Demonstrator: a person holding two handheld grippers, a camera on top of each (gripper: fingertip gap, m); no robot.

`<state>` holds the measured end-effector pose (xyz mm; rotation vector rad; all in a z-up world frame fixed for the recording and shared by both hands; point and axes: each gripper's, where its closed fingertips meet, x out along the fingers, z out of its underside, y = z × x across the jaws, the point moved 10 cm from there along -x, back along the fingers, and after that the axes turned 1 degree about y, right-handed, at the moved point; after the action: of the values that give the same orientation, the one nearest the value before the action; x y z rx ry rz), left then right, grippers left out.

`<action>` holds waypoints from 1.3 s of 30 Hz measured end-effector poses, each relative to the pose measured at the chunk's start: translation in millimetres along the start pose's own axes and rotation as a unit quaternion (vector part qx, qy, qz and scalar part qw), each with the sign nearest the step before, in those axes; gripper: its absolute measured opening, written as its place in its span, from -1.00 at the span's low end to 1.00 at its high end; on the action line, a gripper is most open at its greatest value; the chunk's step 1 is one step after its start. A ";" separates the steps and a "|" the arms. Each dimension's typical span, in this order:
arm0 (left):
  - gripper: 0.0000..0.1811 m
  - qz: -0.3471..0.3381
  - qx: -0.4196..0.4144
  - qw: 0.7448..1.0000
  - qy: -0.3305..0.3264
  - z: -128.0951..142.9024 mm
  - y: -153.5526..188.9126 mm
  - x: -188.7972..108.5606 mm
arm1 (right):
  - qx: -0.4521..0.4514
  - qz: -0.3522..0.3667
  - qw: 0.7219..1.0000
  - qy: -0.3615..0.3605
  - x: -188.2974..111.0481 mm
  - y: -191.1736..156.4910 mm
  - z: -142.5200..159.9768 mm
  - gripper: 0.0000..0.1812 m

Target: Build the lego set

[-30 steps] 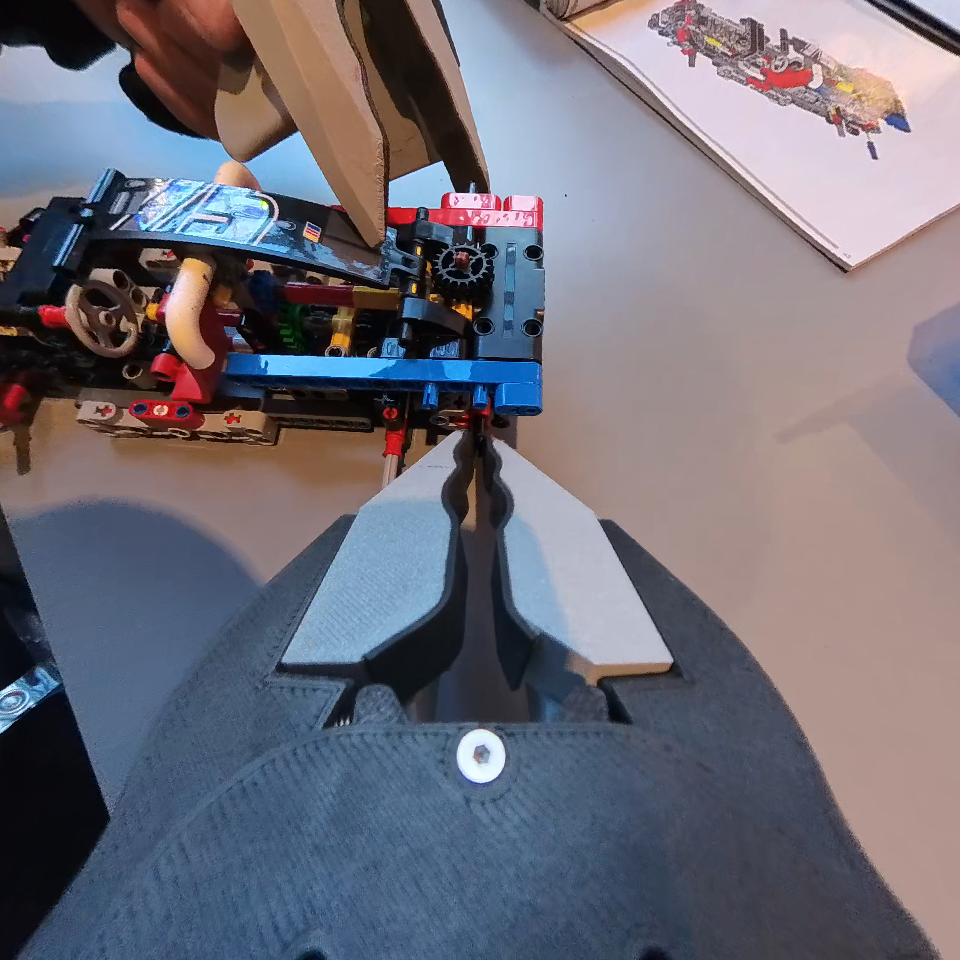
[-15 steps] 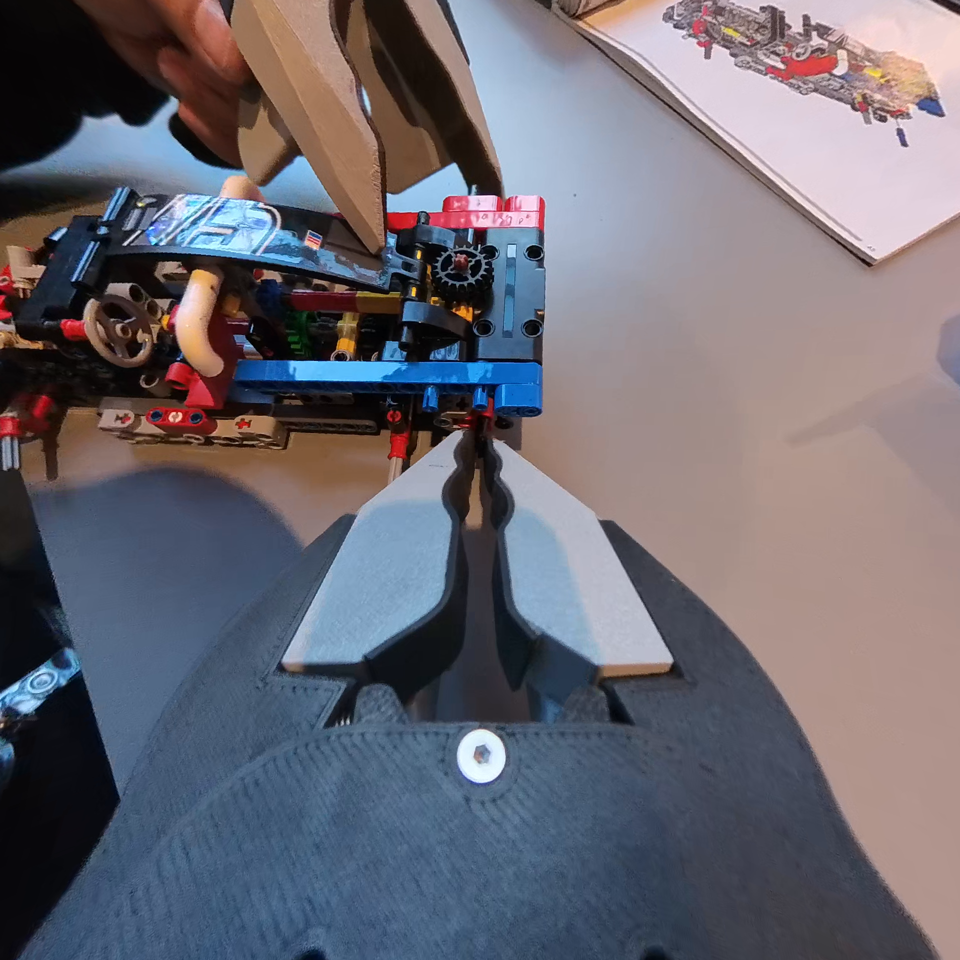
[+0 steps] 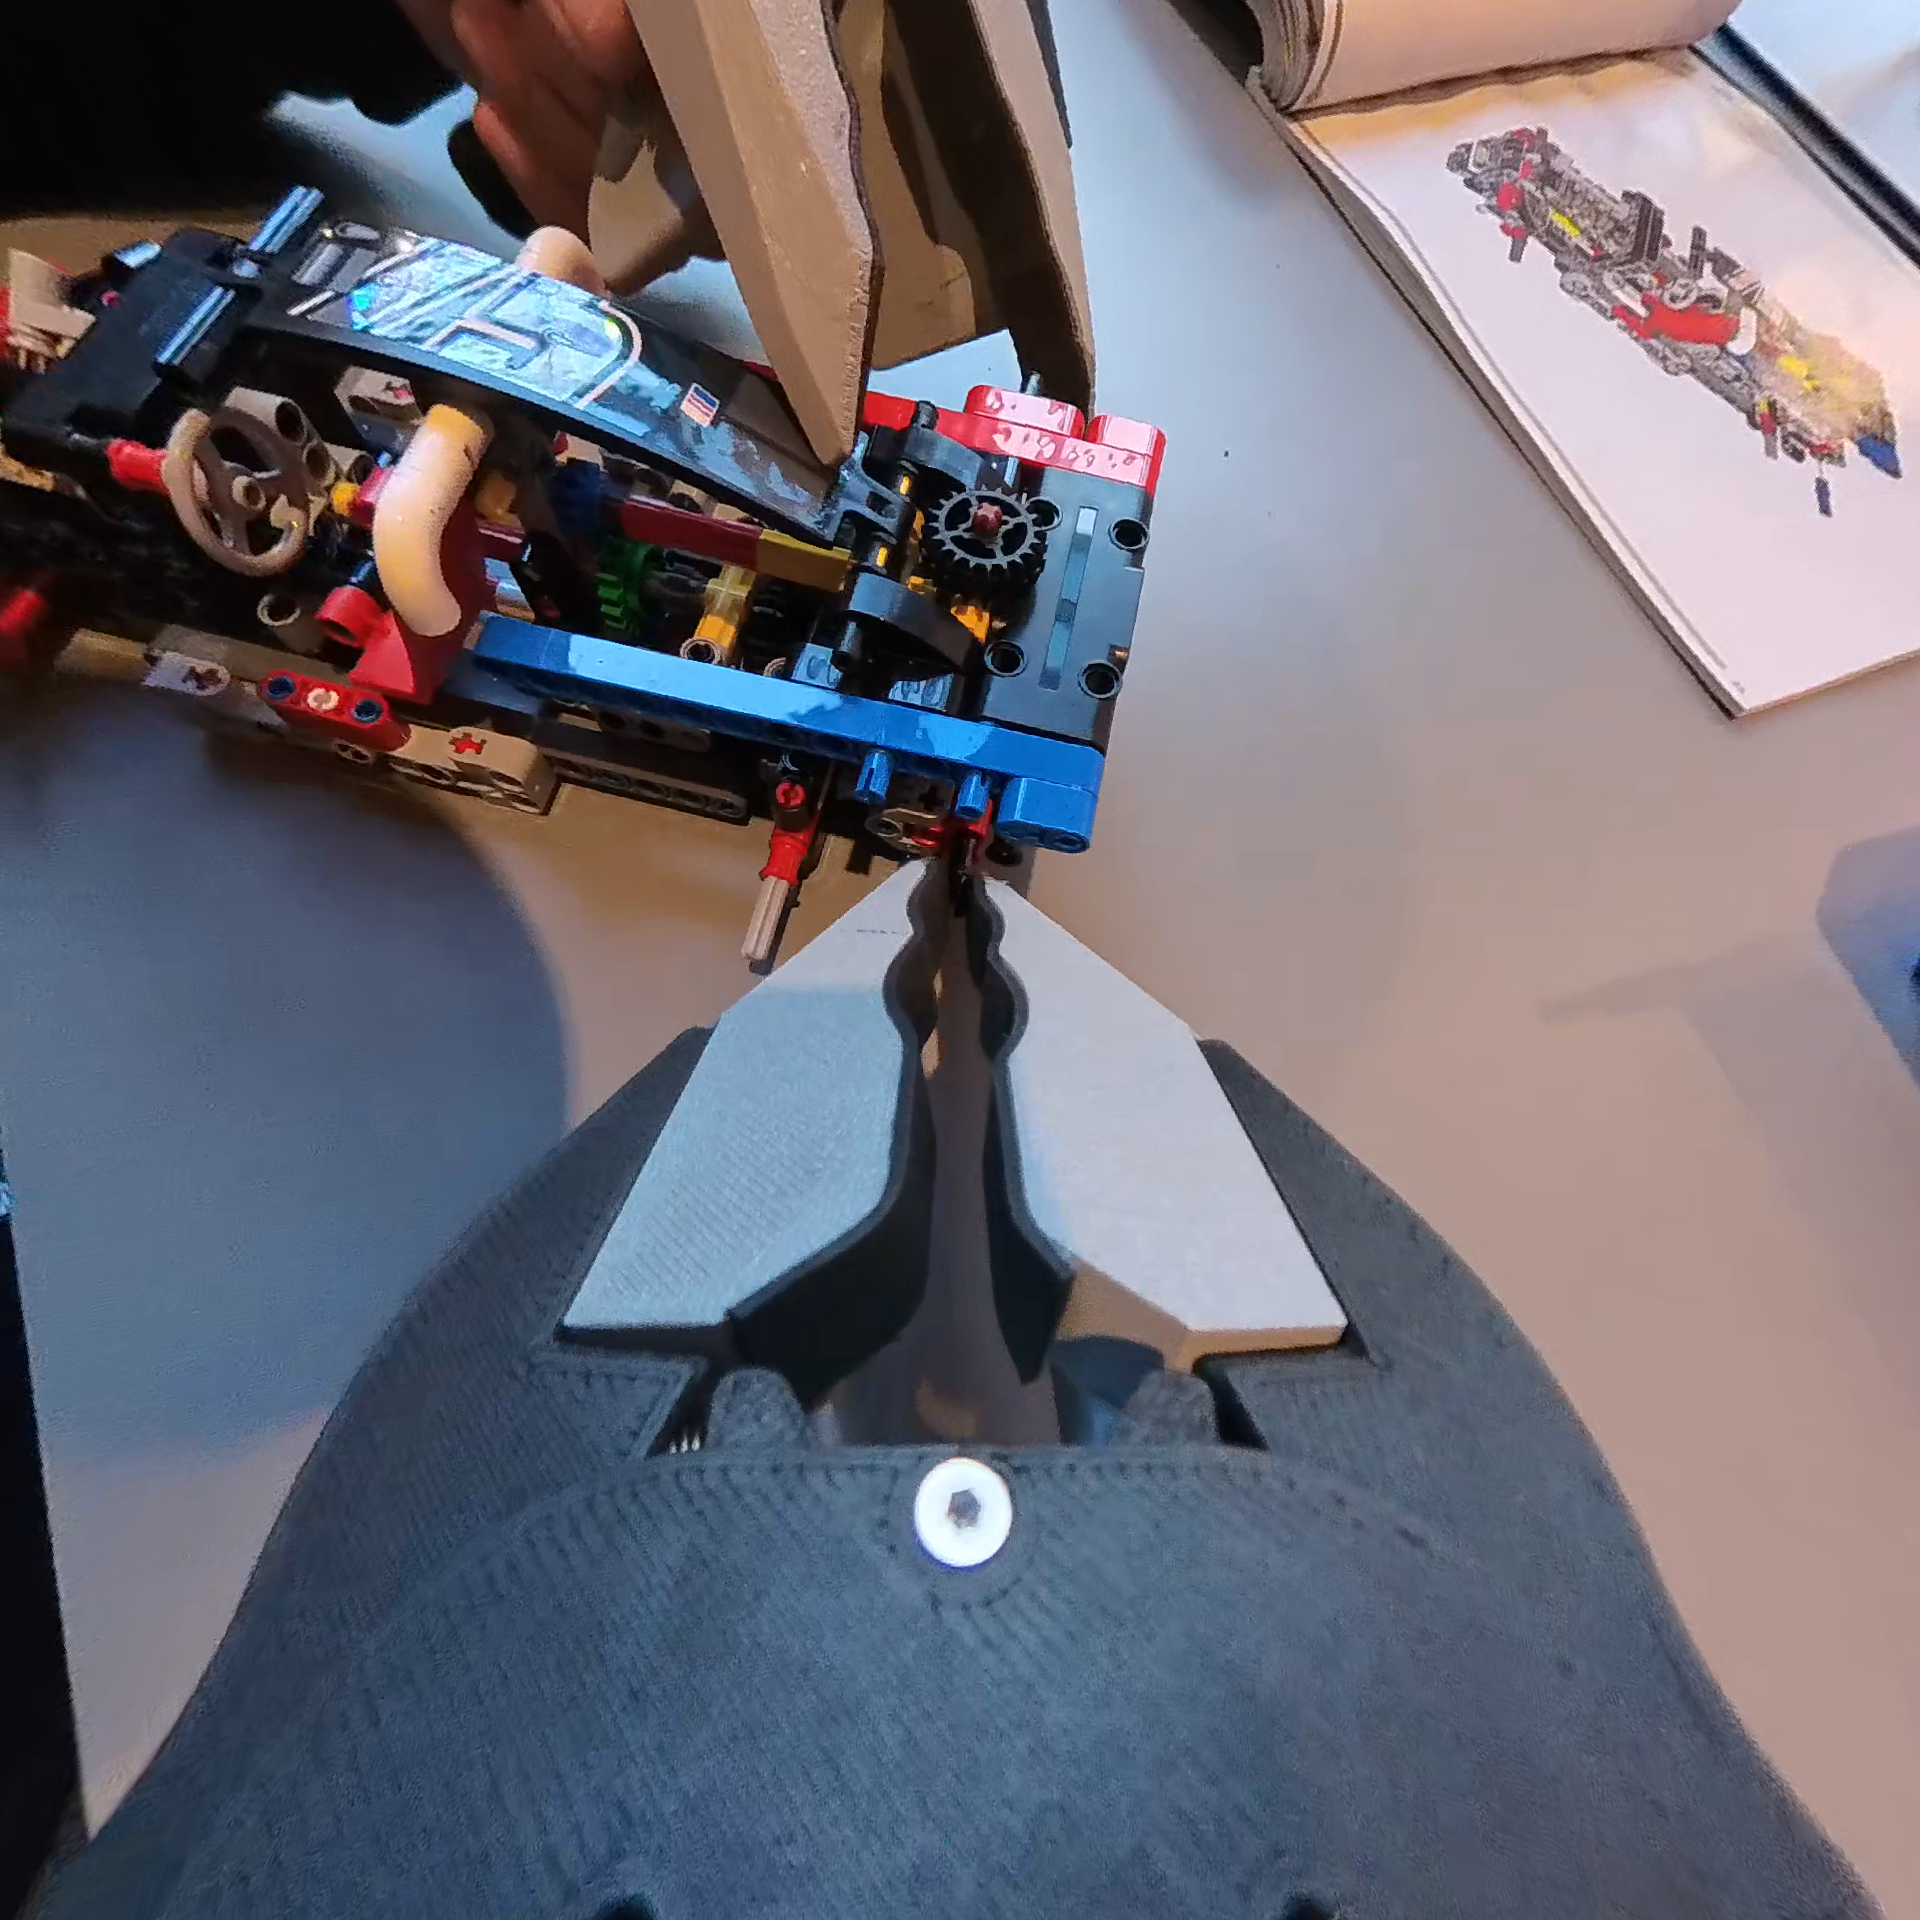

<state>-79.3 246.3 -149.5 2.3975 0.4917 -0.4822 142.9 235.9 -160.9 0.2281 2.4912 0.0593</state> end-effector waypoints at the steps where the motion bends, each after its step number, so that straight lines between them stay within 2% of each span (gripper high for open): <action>1: -0.23 0.000 0.000 1.000 0.000 0.0 0.0 -0.1 | -0.005 0.002 1.000 -0.003 0.9 -0.1 0.1 -1.00; 6: -0.23 0.006 0.004 1.000 -0.001 0.3 1.0 1.2 | -0.044 0.025 0.999 -0.021 6.2 -5.6 0.1 -1.00; 14: -0.22 0.015 -0.002 1.000 0.011 1.0 -2.4 0.1 | 0.002 0.001 1.000 0.004 -4.8 -2.0 3.3 -1.00; 18: -0.15 -0.028 0.052 0.998 0.012 -2.5 6.0 -9.5 | 0.028 -0.044 0.998 0.031 -12.4 0.1 3.9 -1.00; 20: -0.16 -0.057 0.066 0.996 0.035 -6.5 8.3 -21.0 | 0.042 -0.070 0.996 0.039 -16.2 -0.1 4.6 -1.00; 24: -0.58 -0.047 0.103 0.989 0.098 -24.8 41.8 -45.7 | 0.072 -0.122 0.989 0.042 -29.5 -4.5 5.1 -1.00; 26: -0.78 -0.052 0.129 0.989 0.054 -30.7 67.3 -37.8 | 0.082 -0.143 0.985 0.041 -36.1 -7.0 4.2 -1.00; 29: -0.80 -0.085 0.163 0.982 -0.043 -31.0 100.9 -4.5 | 0.087 -0.163 0.981 0.051 -42.6 -10.5 2.6 -1.00; 31: -0.76 -0.078 0.150 0.982 -0.081 -28.2 117.5 20.0 | 0.074 -0.160 0.983 0.060 -47.5 -15.0 2.0 -1.00; 35: -0.74 -0.061 0.114 0.984 -0.124 -17.8 134.0 54.1 | 0.025 -0.127 0.989 0.070 -59.2 -28.7 -1.3 -1.00; 39: -0.78 -0.062 0.095 0.986 -0.123 -13.9 135.4 61.5 | -0.019 -0.104 0.993 0.061 -63.9 -38.1 -3.6 -1.00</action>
<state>38.6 170.6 -97.9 2.4498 0.5044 -0.9040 185.4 187.2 -124.0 -0.0530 2.6188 0.0346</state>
